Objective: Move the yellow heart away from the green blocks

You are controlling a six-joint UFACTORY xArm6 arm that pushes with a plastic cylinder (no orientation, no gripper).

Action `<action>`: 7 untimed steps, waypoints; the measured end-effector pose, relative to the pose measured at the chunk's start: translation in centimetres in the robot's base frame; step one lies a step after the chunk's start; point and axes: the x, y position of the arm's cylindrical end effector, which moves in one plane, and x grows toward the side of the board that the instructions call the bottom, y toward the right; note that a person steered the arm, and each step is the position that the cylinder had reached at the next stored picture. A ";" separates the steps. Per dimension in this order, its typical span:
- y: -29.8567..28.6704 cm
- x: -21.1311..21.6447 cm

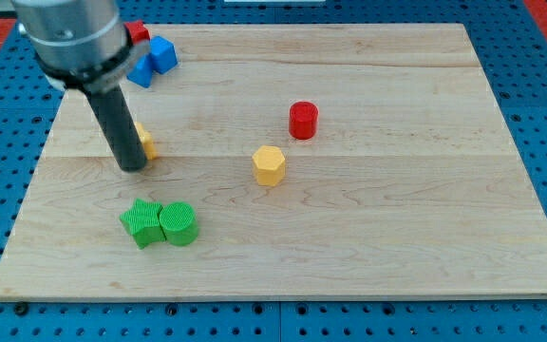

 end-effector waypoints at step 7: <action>3.1 -7.3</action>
